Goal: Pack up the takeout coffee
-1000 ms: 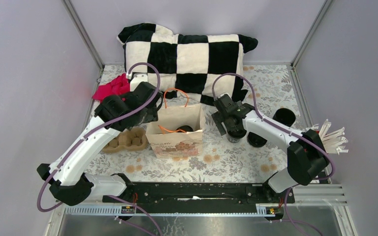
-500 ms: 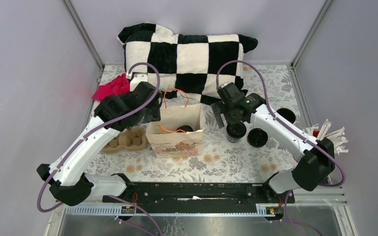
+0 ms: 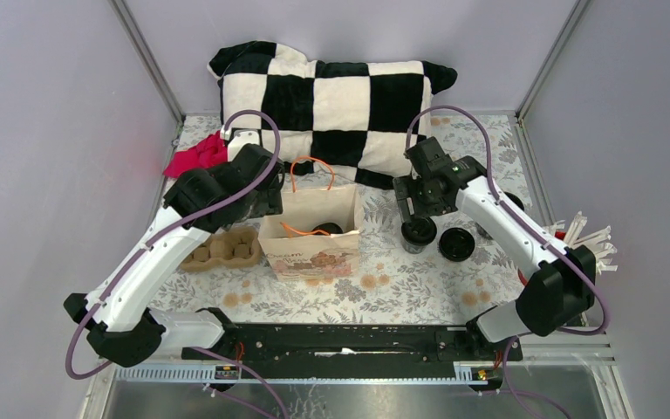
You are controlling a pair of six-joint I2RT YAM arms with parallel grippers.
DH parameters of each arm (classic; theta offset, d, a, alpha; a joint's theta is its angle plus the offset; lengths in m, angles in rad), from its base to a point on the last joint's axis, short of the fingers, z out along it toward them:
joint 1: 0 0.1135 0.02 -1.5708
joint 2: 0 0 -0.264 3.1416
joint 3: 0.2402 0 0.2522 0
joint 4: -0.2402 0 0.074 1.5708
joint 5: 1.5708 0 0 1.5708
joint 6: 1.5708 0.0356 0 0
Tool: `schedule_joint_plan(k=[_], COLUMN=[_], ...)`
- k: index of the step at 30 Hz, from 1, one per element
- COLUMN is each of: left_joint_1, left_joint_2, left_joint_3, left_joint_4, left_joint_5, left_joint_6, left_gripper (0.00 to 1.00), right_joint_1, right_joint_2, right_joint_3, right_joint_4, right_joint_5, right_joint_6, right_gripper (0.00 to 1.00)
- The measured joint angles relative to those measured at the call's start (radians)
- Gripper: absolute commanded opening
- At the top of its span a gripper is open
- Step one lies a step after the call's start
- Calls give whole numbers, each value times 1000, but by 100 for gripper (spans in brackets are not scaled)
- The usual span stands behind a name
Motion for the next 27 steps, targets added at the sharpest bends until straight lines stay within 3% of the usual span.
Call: schedule_joint_plan(k=[16,27], left_joint_1=[19,32], left_joint_2=[0,0], left_joint_3=[-1,-1], left_joint_4=[2,9], left_joint_5=[21,27], left_joint_6=[17,23], left_gripper=[78,74], right_joint_1=[-47,-60], right_joint_2=[69,87], right_joint_3=[-55,-71], right_joint_4=[4,23], right_joint_5=[-79,-78], right_joint_6=[-13,-25], right_gripper=[89,81])
